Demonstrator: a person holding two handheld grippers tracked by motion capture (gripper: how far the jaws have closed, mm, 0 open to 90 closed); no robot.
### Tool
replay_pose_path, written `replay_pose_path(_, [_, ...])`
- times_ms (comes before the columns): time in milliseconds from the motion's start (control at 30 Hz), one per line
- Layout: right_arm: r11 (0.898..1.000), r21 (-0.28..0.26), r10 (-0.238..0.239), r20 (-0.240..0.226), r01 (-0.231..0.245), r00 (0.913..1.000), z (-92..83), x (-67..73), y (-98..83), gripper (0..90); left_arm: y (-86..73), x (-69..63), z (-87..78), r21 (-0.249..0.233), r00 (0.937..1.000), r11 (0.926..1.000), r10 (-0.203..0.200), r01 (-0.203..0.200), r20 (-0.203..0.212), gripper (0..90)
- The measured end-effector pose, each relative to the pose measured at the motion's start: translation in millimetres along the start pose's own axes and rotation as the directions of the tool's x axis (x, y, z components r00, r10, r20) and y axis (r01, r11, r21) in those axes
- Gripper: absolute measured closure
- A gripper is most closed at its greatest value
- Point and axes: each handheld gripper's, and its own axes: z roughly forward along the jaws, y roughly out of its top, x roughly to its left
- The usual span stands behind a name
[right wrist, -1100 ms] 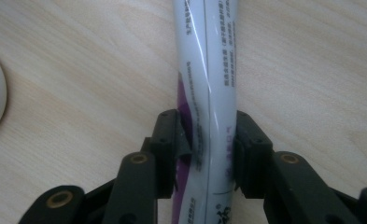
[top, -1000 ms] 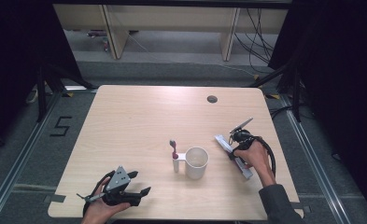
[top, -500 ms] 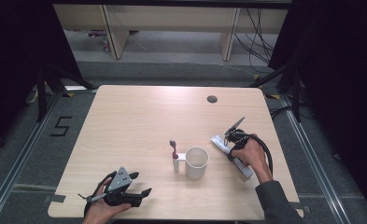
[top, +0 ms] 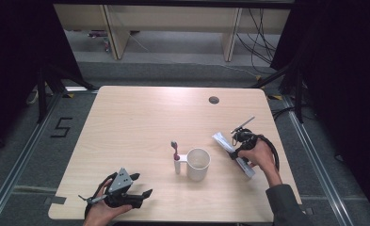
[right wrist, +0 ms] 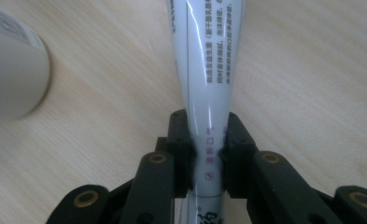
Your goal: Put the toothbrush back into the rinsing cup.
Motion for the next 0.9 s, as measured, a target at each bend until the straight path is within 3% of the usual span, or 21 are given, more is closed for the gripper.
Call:
replay_pose_path(67, [0.995, -0.098, -0.015, -0.024, 0.013, 0.9996, -14.5, -1.7, -1.1, 76.8, 0.1, 0.6, -0.3, -0.001, 1.0, 1.0, -0.004, 0.004, -0.001, 24.2])
replay_pose_path(100, [0.995, -0.098, -0.015, -0.024, 0.013, 0.9996, -14.5, -1.7, -1.1, 76.8, 0.1, 0.6, -0.3, -0.001, 1.0, 1.0, -0.004, 0.004, -0.001, 24.2])
replay_pose_path(133, [0.994, -0.101, 0.028, -0.032, -0.031, 0.9991, -19.8, 1.3, -2.0, 76.8, 0.2, 0.7, -0.5, -0.003, 1.0, 1.0, -0.006, 0.006, -0.003, 24.2])
replay_pose_path(167, [0.982, -0.186, -0.007, -0.037, 0.0, 0.9993, -29.2, 0.5, -3.1, 76.8, 0.6, 2.4, -1.7, 0.016, 0.9998, 0.9998, 0.015, -0.015, -0.01, 24.2])
replay_pose_path(267, [0.972, -0.233, 0.003, -0.035, -0.011, 0.9994, -36.7, 2.2, -4.2, 76.8, 0.7, 1.2, -1.7, -0.008, 0.9999, 1.0, -0.003, 0.003, -0.012, 24.4])
replay_pose_path(300, [0.953, -0.298, 0.043, -0.05, -0.056, 0.9978, -42.6, 5.6, -6.2, 76.8, 1.2, 1.7, -2.2, -0.016, 0.9999, 0.9999, -0.006, 0.006, -0.011, 24.4])
replay_pose_path(333, [0.953, -0.298, 0.043, -0.05, -0.056, 0.9978, -42.6, 5.6, -6.2, 76.8, 1.2, 1.7, -2.2, -0.016, 0.9999, 0.9999, -0.006, 0.006, -0.011, 24.4])
replay_pose_path(367, [0.945, -0.322, 0.039, -0.048, -0.052, 0.9981, -44.9, 5.6, -6.6, 76.8, 1.5, 2.1, -3.0, -0.009, 0.9999, 1.0, -0.002, 0.002, -0.016, 24.4])
replay_pose_path(400, [0.925, -0.378, 0.014, -0.033, -0.026, 0.9993, -48.1, 5.2, -7.0, 76.8, 1.2, 2.5, -2.8, -0.014, 0.9999, 0.9999, -0.005, 0.005, -0.013, 24.3])
replay_pose_path(433, [0.917, -0.399, 0.016, -0.03, -0.026, 0.9994, -50.2, 6.8, -7.4, 76.8, 1.2, 2.1, -2.5, -0.015, 0.9999, 0.9999, -0.008, 0.007, -0.014, 24.3])
replay_pose_path(467, [0.917, -0.399, 0.016, -0.03, -0.026, 0.9994, -50.2, 6.8, -7.4, 76.8, 1.2, 2.1, -2.5, -0.015, 0.9999, 0.9999, -0.008, 0.007, -0.014, 24.2])
replay_pose_path(567, [0.868, -0.493, 0.021, -0.067, -0.051, 0.9976, -55.1, 13.2, -8.1, 76.9, 1.4, 2.2, -2.9, -0.01, 0.9999, 0.9999, -0.002, 0.001, -0.014, 24.2])
replay_pose_path(600, [0.868, -0.493, 0.021, -0.067, -0.051, 0.9976, -55.1, 13.2, -8.1, 76.9, 1.4, 2.2, -2.9, -0.01, 0.9999, 0.9999, -0.002, 0.001, -0.014, 24.2])
replay_pose_path(633, [0.855, -0.517, 0.014, -0.078, -0.052, 0.9969, -55.3, 15.5, -7.6, 76.9, 1.3, 2.5, -2.6, -0.012, 0.9999, 0.9999, -0.003, 0.003, -0.011, 24.2])
replay_pose_path(667, [0.849, -0.527, -0.006, -0.062, -0.027, 0.9981, -57.2, 17.9, -7.0, 76.8, 1.1, 2.8, -2.1, -0.017, 1.0, 0.9999, -0.002, 0.002, -0.008, 24.1])
replay_pose_path(700, [0.852, -0.522, -0.007, -0.075, -0.034, 0.9971, -58.4, 23.2, -6.5, 76.8, 1.0, 3.0, -1.9, -0.019, 1.0, 0.9998, -0.003, 0.003, -0.006, 24.1])
replay_pose_path(733, [0.847, -0.532, -0.021, -0.069, -0.019, 0.9974, -58.4, 27.6, -5.5, 76.8, 0.9, 2.4, -1.8, -0.02, 0.9999, 0.9997, -0.013, 0.012, -0.009, 24.1])
replay_pose_path(800, [0.833, -0.553, -0.039, -0.046, 0.007, 0.9982, -61.2, 33.4, -3.5, 76.9, 0.6, 2.1, -1.7, -0.016, 0.9998, 0.9998, -0.015, 0.015, -0.008, 24.0])
replay_pose_path(833, [0.815, -0.58, -0.041, -0.079, -0.013, 0.9961, -62.2, 36.9, -1.3, 76.8, 0.6, 2.3, -1.8, -0.013, 0.9999, 0.9999, -0.01, 0.01, -0.007, 23.8])
replay_pose_path(867, [0.808, -0.589, -0.045, -0.09, -0.017, 0.9949, -63.3, 38.5, -0.2, 76.9, 0.6, 2.2, -2.0, -0.013, 1.0, 0.9999, -0.006, 0.006, -0.005, 23.7])
replay_pose_path(900, [0.808, -0.589, -0.045, -0.09, -0.017, 0.9949, -63.3, 38.5, -0.2, 76.9, 0.6, 2.2, -2.0, -0.013, 1.0, 0.9999, -0.006, 0.006, -0.005, 23.6])
